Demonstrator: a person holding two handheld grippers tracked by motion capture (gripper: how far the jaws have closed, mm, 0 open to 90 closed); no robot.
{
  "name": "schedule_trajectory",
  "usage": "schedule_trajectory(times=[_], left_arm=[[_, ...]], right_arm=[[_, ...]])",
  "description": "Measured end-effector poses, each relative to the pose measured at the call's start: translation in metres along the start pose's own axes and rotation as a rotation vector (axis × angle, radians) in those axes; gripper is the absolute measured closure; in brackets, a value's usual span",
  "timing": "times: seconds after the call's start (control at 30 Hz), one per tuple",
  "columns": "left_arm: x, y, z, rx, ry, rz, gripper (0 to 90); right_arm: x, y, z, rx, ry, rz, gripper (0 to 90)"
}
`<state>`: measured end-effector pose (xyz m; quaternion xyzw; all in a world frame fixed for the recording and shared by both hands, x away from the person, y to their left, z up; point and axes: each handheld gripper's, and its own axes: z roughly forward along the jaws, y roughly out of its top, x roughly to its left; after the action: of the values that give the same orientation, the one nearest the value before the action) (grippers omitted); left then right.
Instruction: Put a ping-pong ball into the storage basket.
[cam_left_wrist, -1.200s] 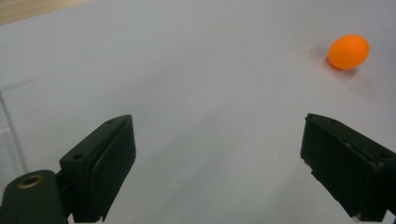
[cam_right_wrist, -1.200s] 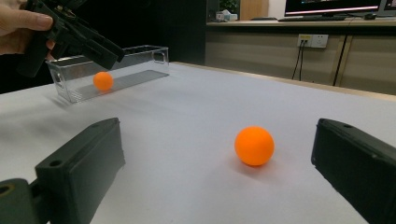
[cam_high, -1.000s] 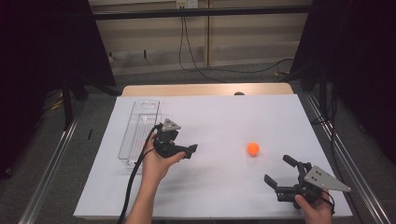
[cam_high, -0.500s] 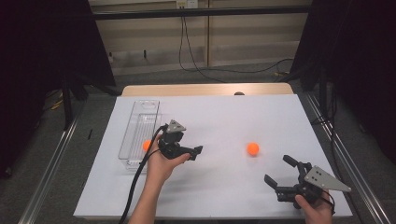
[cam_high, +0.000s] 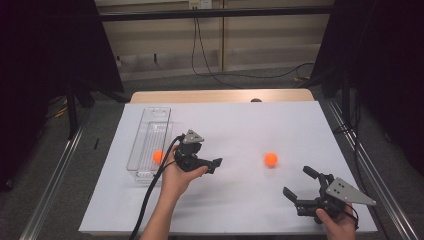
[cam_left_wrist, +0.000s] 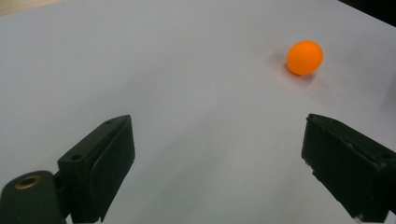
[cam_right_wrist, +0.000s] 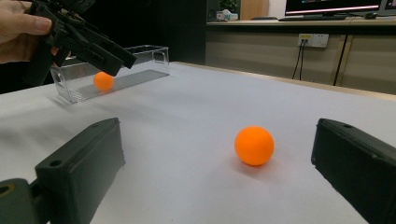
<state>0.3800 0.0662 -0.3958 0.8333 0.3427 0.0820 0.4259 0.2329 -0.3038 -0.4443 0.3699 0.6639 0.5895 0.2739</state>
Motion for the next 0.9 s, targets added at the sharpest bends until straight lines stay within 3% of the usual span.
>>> schedule_trajectory(times=[0.47,0.9], left_arm=[[-0.010,0.002,0.009,0.010,-0.023,0.029,9.2],[-0.018,0.001,0.020,0.016,-0.045,0.030,9.0]], right_arm=[[0.000,-0.001,0.001,0.007,0.001,0.000,1.7],[-0.001,-0.001,0.000,0.004,0.000,0.003,1.7]])
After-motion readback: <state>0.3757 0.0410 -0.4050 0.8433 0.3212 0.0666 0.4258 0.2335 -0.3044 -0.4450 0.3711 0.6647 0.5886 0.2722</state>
